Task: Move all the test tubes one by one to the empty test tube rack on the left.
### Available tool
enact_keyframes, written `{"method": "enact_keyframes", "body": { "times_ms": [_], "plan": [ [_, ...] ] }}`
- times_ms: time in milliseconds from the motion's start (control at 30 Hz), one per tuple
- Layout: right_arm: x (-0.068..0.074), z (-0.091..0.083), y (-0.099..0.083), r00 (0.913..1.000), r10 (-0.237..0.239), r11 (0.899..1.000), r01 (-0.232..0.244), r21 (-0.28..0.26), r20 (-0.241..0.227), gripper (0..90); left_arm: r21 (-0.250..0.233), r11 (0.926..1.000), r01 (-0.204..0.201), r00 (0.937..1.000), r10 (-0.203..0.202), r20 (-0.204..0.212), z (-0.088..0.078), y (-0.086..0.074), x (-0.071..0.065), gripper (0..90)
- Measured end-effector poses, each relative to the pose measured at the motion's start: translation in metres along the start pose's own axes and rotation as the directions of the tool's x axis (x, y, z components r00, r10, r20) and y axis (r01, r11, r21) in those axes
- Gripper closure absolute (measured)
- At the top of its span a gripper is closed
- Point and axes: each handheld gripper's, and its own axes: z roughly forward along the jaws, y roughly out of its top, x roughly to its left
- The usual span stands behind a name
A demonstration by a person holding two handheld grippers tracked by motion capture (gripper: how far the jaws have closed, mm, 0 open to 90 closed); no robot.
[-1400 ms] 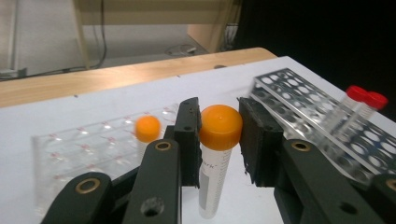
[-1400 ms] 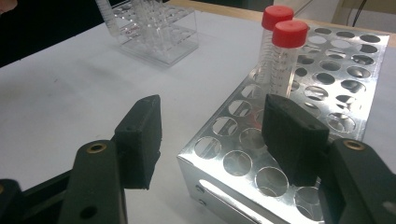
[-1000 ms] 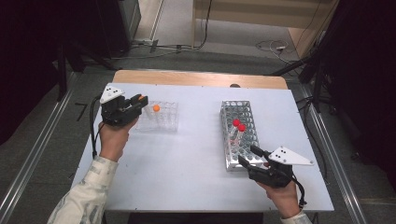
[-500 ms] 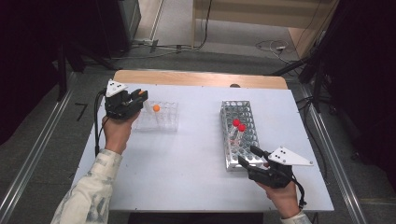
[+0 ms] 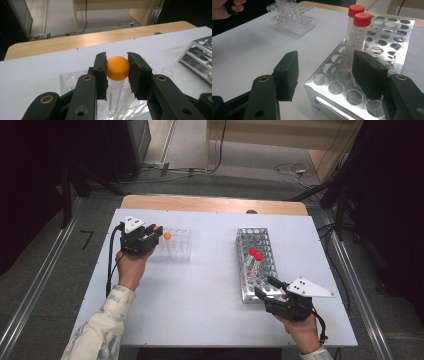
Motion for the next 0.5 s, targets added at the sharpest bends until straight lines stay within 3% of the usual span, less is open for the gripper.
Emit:
{"method": "enact_keyframes", "body": {
  "times_ms": [500],
  "plan": [
    [-0.0002,0.0002,-0.0003,1.0000,-0.001,1.000,0.001,0.000,0.003,36.8,-0.024,0.9997,0.002,0.9999,-0.002,0.010,-0.0054,0.0022,-0.0029,63.4]
  ]
}}
